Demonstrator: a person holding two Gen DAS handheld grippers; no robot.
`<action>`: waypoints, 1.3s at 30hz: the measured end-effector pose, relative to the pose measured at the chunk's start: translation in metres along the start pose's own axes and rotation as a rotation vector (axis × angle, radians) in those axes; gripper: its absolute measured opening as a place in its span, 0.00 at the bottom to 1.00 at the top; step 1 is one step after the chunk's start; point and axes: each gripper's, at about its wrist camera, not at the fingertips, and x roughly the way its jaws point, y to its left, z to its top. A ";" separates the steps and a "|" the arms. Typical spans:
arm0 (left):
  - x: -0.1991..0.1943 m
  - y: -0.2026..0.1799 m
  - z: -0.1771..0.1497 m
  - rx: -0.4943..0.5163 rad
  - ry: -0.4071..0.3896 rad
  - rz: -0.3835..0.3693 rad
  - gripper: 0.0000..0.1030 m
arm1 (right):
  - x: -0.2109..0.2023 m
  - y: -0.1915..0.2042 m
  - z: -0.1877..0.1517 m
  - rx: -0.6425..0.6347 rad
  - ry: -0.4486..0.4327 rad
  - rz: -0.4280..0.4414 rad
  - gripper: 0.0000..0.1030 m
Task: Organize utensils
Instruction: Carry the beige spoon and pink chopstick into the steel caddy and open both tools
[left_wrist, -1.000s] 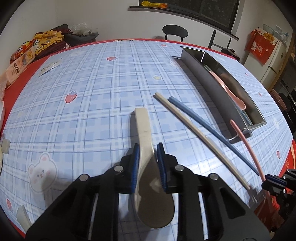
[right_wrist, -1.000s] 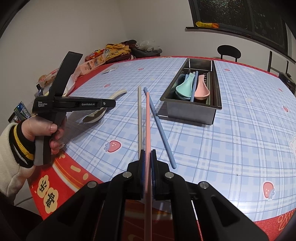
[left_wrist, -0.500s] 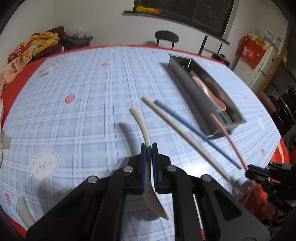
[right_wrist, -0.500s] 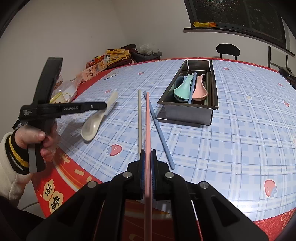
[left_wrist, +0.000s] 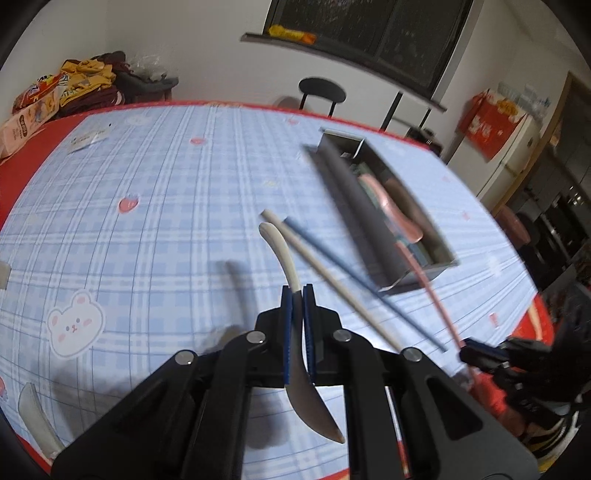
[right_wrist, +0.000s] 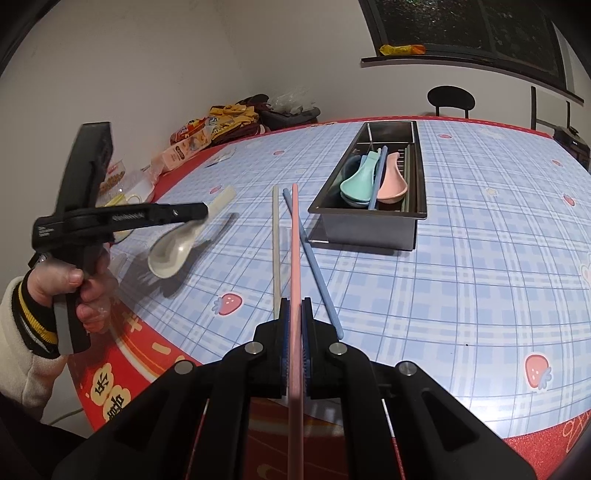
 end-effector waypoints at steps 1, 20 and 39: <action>-0.003 -0.004 0.003 0.000 -0.012 -0.014 0.10 | -0.001 -0.003 0.002 0.012 -0.002 0.007 0.06; 0.080 -0.086 0.089 -0.062 -0.058 -0.220 0.10 | 0.038 -0.112 0.126 0.367 -0.174 -0.005 0.06; 0.148 -0.084 0.102 -0.047 0.002 -0.157 0.10 | 0.085 -0.138 0.128 0.437 -0.108 -0.009 0.07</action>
